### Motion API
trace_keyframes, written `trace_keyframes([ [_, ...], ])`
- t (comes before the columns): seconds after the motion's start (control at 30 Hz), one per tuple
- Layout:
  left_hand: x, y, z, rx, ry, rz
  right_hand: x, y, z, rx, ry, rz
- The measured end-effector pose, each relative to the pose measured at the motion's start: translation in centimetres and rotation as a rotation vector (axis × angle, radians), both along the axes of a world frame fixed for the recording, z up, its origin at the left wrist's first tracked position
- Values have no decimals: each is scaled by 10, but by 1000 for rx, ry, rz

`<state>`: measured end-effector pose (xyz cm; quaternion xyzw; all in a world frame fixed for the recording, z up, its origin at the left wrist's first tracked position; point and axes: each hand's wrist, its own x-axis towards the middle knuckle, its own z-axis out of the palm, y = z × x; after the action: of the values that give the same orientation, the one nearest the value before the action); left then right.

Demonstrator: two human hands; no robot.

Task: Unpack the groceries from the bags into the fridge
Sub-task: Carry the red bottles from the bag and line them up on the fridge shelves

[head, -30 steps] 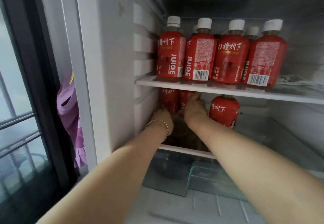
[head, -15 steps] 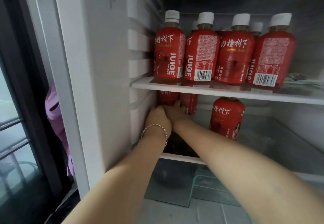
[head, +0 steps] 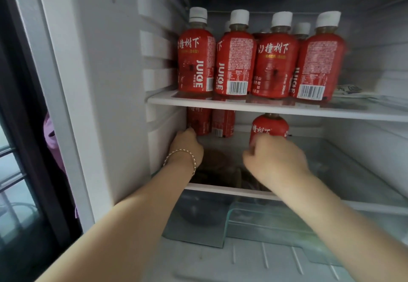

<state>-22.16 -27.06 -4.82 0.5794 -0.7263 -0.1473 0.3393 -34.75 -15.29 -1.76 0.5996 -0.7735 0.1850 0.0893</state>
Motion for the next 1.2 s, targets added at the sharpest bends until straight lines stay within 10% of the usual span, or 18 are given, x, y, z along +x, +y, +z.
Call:
trace_keyframes([
  [0.3,-3,14,-2,-25,-203,-54,-55,-56,-13,-16,-474,-58],
  [1.2,-5,1,-10,-47,-274,-56,-29,-126,-31,111,-238,-199],
])
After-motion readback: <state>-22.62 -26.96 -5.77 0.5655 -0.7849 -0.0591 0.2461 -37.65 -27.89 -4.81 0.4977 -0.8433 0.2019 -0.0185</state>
